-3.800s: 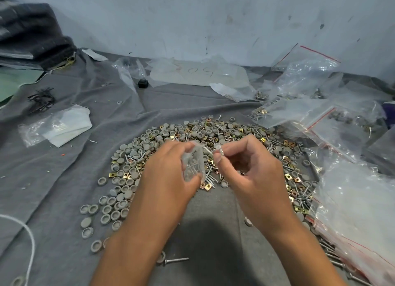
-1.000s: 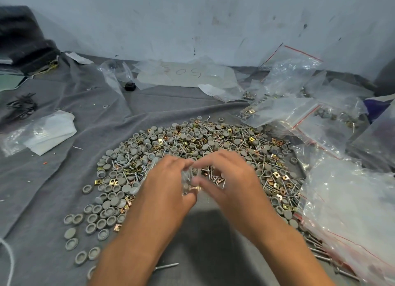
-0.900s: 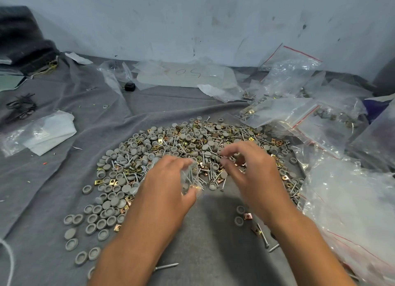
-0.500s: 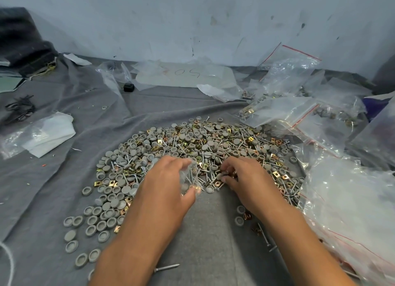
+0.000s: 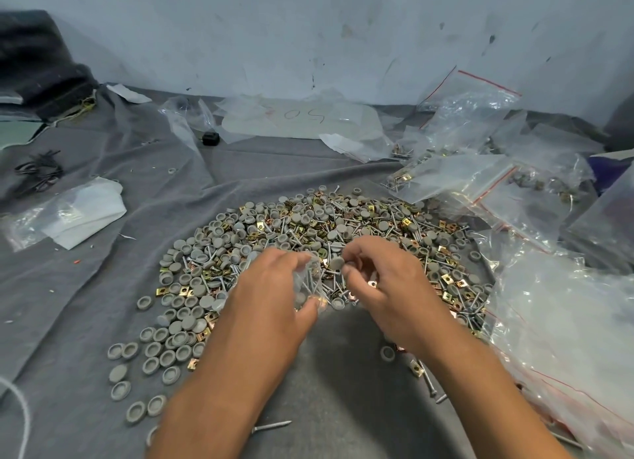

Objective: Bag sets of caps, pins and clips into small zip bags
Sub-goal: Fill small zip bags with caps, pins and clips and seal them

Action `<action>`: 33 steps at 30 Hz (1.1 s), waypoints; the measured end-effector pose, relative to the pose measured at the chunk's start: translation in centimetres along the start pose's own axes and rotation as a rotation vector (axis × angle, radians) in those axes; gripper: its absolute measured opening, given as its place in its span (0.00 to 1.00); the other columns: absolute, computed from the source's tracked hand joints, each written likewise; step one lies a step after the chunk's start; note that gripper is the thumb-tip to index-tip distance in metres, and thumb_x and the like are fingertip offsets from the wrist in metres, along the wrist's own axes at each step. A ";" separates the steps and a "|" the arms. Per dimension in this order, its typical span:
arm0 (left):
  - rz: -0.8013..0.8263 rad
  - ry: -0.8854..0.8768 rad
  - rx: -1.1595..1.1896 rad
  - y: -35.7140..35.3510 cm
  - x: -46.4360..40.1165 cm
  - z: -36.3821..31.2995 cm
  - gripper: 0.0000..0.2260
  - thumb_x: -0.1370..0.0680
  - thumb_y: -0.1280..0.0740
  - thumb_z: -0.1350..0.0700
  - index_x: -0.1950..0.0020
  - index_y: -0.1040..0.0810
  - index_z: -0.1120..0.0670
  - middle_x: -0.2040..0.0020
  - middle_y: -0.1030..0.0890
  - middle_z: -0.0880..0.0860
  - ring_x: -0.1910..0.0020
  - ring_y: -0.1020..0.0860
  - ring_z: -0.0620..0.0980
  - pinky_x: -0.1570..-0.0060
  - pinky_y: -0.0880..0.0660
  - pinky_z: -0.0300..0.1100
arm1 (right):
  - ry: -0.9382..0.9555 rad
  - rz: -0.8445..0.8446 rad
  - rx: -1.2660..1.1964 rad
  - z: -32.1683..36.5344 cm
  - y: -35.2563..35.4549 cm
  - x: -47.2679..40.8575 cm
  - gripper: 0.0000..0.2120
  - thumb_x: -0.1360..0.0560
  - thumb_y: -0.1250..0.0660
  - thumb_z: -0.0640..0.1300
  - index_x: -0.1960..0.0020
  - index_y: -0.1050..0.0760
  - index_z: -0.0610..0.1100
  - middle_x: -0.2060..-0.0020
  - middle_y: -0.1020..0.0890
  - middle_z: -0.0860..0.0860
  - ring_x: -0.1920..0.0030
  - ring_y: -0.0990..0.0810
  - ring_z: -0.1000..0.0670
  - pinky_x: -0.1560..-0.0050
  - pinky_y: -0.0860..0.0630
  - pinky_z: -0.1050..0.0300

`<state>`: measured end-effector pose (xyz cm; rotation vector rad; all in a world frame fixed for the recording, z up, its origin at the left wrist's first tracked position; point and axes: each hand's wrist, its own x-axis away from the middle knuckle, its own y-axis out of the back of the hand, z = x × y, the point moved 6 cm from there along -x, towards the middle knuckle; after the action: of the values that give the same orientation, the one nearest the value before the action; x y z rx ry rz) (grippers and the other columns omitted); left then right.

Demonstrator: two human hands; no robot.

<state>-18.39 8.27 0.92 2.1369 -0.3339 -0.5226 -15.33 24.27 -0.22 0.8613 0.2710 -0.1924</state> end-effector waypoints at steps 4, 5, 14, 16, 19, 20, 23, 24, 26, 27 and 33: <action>-0.002 -0.002 -0.003 0.0 0.0 0.0 0.24 0.27 0.25 0.51 0.31 0.26 0.45 0.45 0.28 0.38 0.53 0.28 0.37 0.50 0.32 0.32 | 0.169 -0.042 -0.045 3.1 -0.3 0.3 0.02 0.22 0.32 0.46 0.50 0.23 0.51 0.59 0.25 0.60 0.57 0.25 0.57 0.56 0.31 0.68; -0.004 -0.005 -0.004 0.0 0.1 0.0 0.24 0.27 0.26 0.51 0.31 0.26 0.45 0.45 0.28 0.38 0.53 0.28 0.37 0.51 0.33 0.31 | 0.184 -0.061 -0.032 3.4 -0.3 0.5 0.04 0.23 0.29 0.45 0.49 0.22 0.50 0.59 0.25 0.60 0.57 0.25 0.58 0.56 0.31 0.68; 0.006 -0.001 0.003 0.0 0.1 0.0 0.25 0.27 0.25 0.50 0.31 0.26 0.45 0.44 0.28 0.38 0.51 0.27 0.37 0.47 0.29 0.34 | 0.087 -0.158 -0.064 2.6 1.1 0.2 0.05 0.25 0.27 0.49 0.51 0.22 0.52 0.58 0.21 0.61 0.58 0.24 0.58 0.58 0.29 0.69; 0.001 0.001 0.009 0.2 0.2 0.1 0.26 0.28 0.25 0.49 0.31 0.27 0.43 0.44 0.28 0.37 0.52 0.27 0.36 0.46 0.29 0.33 | -0.061 -0.109 -0.075 0.6 2.7 0.0 0.05 0.24 0.27 0.48 0.54 0.23 0.55 0.62 0.21 0.61 0.60 0.23 0.59 0.62 0.28 0.71; 0.000 -0.002 0.009 0.2 0.2 0.2 0.26 0.27 0.25 0.48 0.30 0.27 0.43 0.44 0.29 0.36 0.53 0.28 0.36 0.48 0.34 0.30 | -0.264 0.334 0.145 -2.7 2.2 1.7 0.09 0.28 0.24 0.56 0.55 0.24 0.58 0.59 0.20 0.62 0.61 0.23 0.64 0.65 0.29 0.70; 0.003 -0.001 0.006 0.2 0.1 0.2 0.26 0.27 0.25 0.48 0.30 0.28 0.43 0.43 0.29 0.36 0.52 0.29 0.36 0.47 0.34 0.30 | -0.296 0.474 0.238 -3.4 1.7 2.6 0.12 0.31 0.22 0.59 0.53 0.24 0.59 0.57 0.21 0.62 0.60 0.23 0.64 0.64 0.28 0.68; 0.002 -0.004 0.004 0.2 0.1 0.2 0.27 0.26 0.26 0.48 0.29 0.28 0.43 0.41 0.28 0.37 0.50 0.28 0.36 0.45 0.33 0.31 | -0.305 0.612 0.396 -4.2 0.7 4.0 0.16 0.33 0.21 0.59 0.51 0.24 0.60 0.54 0.24 0.62 0.55 0.25 0.60 0.54 0.22 0.57; 0.003 -0.004 0.003 0.2 0.1 0.2 0.26 0.26 0.26 0.48 0.29 0.28 0.43 0.41 0.28 0.38 0.49 0.28 0.36 0.45 0.32 0.31 | -0.288 0.588 0.409 -4.1 0.5 3.9 0.14 0.32 0.21 0.57 0.52 0.25 0.60 0.53 0.25 0.61 0.54 0.25 0.60 0.52 0.22 0.56; 0.006 -0.001 -0.001 0.2 0.2 0.2 0.26 0.26 0.26 0.48 0.29 0.28 0.43 0.41 0.28 0.38 0.49 0.28 0.36 0.44 0.32 0.32 | -0.259 0.530 0.393 -4.0 0.5 3.6 0.11 0.29 0.23 0.55 0.53 0.24 0.59 0.51 0.27 0.61 0.53 0.25 0.59 0.51 0.22 0.55; 0.006 0.001 -0.004 0.2 0.2 0.2 0.26 0.26 0.26 0.48 0.29 0.28 0.43 0.41 0.28 0.37 0.48 0.28 0.36 0.44 0.32 0.32 | -0.250 0.508 0.374 -4.0 0.5 3.4 0.09 0.28 0.24 0.54 0.53 0.24 0.59 0.51 0.27 0.60 0.53 0.25 0.59 0.50 0.22 0.55; 0.014 0.015 -0.009 0.0 0.1 0.1 0.26 0.27 0.27 0.47 0.30 0.28 0.42 0.43 0.29 0.36 0.51 0.27 0.36 0.44 0.28 0.32 | -0.179 0.326 0.280 -3.2 1.0 2.3 0.03 0.22 0.32 0.57 0.51 0.24 0.59 0.54 0.23 0.61 0.54 0.25 0.62 0.54 0.28 0.66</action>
<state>-18.35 8.19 0.82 2.1275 -0.3377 -0.4986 -13.36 27.18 -2.18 1.1443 -0.0676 -0.0017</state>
